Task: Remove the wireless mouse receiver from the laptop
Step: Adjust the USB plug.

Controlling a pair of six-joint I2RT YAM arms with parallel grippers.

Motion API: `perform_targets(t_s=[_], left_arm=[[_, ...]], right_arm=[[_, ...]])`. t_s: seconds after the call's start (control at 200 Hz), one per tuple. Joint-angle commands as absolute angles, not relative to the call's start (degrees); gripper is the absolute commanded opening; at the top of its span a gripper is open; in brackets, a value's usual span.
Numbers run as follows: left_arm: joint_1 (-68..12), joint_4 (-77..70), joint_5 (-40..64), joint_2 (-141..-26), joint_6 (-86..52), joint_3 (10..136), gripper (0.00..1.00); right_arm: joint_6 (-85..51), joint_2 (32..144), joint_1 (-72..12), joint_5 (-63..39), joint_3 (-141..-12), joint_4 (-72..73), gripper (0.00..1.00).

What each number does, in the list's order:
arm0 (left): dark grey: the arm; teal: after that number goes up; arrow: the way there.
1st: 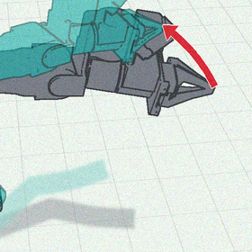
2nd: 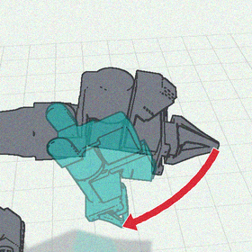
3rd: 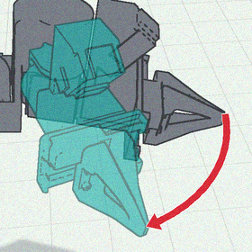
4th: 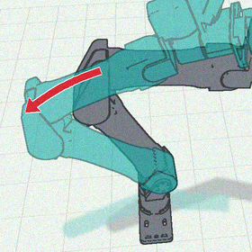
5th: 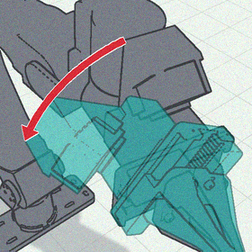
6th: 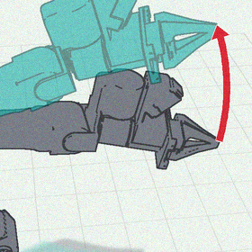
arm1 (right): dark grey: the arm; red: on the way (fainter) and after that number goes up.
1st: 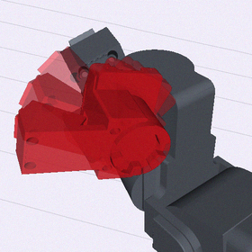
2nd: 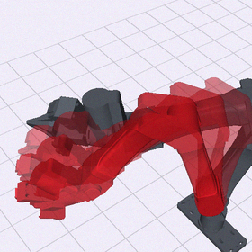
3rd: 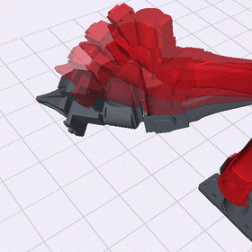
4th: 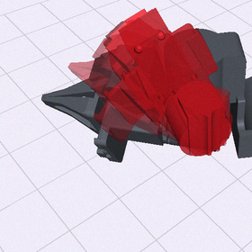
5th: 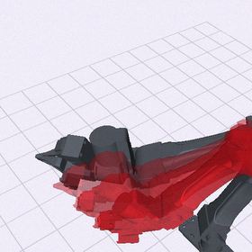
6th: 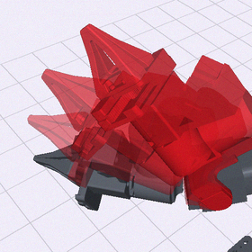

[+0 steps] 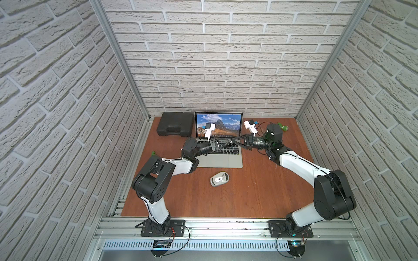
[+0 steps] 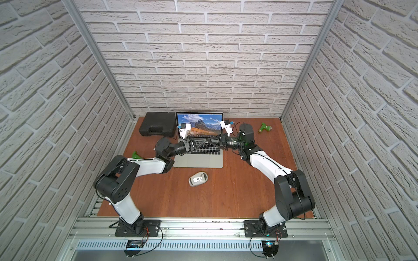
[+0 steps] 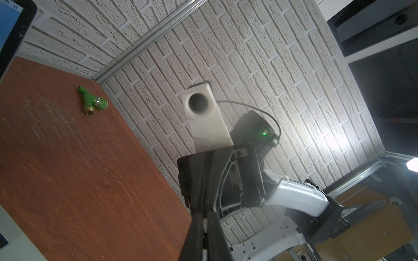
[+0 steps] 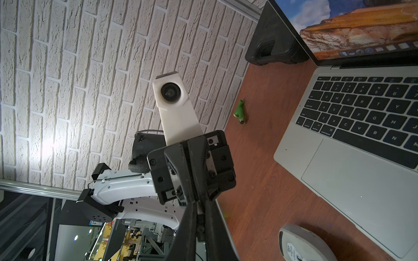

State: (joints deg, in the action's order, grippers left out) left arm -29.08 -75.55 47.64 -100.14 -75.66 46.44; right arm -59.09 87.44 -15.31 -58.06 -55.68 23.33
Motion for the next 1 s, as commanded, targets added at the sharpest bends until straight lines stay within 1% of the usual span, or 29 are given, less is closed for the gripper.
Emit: perform_targets(t_s=[0.0, 0.135, 0.235, 0.35, 0.385, 0.42, 0.445, 0.51, 0.575, 0.645, 0.71, 0.755, 0.78, 0.845, 0.88, 0.915, 0.94, 0.97, 0.995], left_arm=[[-28.94, -78.64, 47.02, -99.36, -75.05, 46.99, 0.00], [-28.77, -78.49, 46.93, -99.54, -74.98, 47.03, 0.00], [-28.58, -78.23, 46.52, -99.52, -75.06, 47.03, 0.00], [-28.23, -77.88, 46.25, -99.20, -75.10, 46.78, 0.01], [-28.13, -77.53, 46.11, -99.06, -75.06, 46.71, 0.06], [-27.81, -77.21, 45.91, -98.84, -74.95, 46.50, 0.22], [-27.68, -77.06, 45.68, -98.75, -74.89, 46.21, 0.30], [-27.02, -77.29, 45.10, -98.40, -74.92, 45.44, 0.35], [-26.33, -77.26, 44.58, -98.02, -74.80, 44.58, 0.50], [-25.39, -77.08, 44.21, -97.49, -74.62, 43.56, 0.52], [-24.17, -75.58, 44.21, -96.66, -73.98, 42.55, 0.59], [-23.12, -74.00, 44.08, -95.69, -73.05, 41.46, 0.60], [-22.39, -72.98, 43.86, -94.84, -72.55, 40.56, 0.61], [-20.10, -70.25, 42.74, -91.94, -71.41, 36.73, 0.64], [-18.75, -68.36, 42.04, -89.77, -70.59, 34.17, 0.65], [-17.40, -64.85, 41.42, -87.17, -69.48, 31.81, 0.65], [-16.64, -61.43, 40.88, -84.73, -68.20, 29.86, 0.65], [-16.06, -56.82, 40.22, -81.50, -66.30, 27.79, 0.65], [-16.00, -51.97, 39.63, -78.54, -64.34, 26.21, 0.65]], right_arm=[[-58.52, 86.75, -16.09, -61.26, -55.37, 22.68, 0.10], [-58.83, 86.84, -16.08, -61.12, -55.68, 22.50, 0.07], [-58.95, 86.92, -16.08, -60.91, -55.89, 22.34, 0.03], [-59.03, 86.92, -16.05, -60.64, -55.99, 22.15, 0.03], [-59.06, 86.92, -16.00, -60.77, -55.98, 22.10, 0.03], [-58.91, 86.84, -16.00, -60.68, -55.98, 22.08, 0.03], [-58.70, 86.71, -16.00, -60.57, -56.07, 21.86, 0.03], [-58.21, 86.30, -16.00, -60.22, -56.12, 21.27, 0.03], [-57.45, 85.76, -15.91, -59.96, -56.25, 20.25, 0.03], [-57.15, 85.22, -15.92, -59.88, -56.25, 20.11, 0.03], [-56.50, 84.74, -15.74, -59.86, -56.33, 19.31, 0.03], [-55.67, 84.32, -15.73, -60.02, -56.54, 18.28, 0.03], [-54.34, 84.02, -15.85, -60.16, -56.90, 16.71, 0.03], [-42.28, 82.60, -16.97, -59.24, -60.06, 2.80, 0.03], [-33.51, 81.75, -18.44, -57.11, -62.52, -8.99, 0.03], [-24.11, 81.37, -20.89, -52.86, -65.71, -21.32, 0.03], [-18.77, 81.43, -22.62, -50.51, -67.48, -27.51, 0.03], [-15.00, 81.64, -24.56, -48.60, -68.22, -31.71, 0.03], [-14.26, 81.69, -25.67, -48.60, -67.59, -32.50, 0.03]])
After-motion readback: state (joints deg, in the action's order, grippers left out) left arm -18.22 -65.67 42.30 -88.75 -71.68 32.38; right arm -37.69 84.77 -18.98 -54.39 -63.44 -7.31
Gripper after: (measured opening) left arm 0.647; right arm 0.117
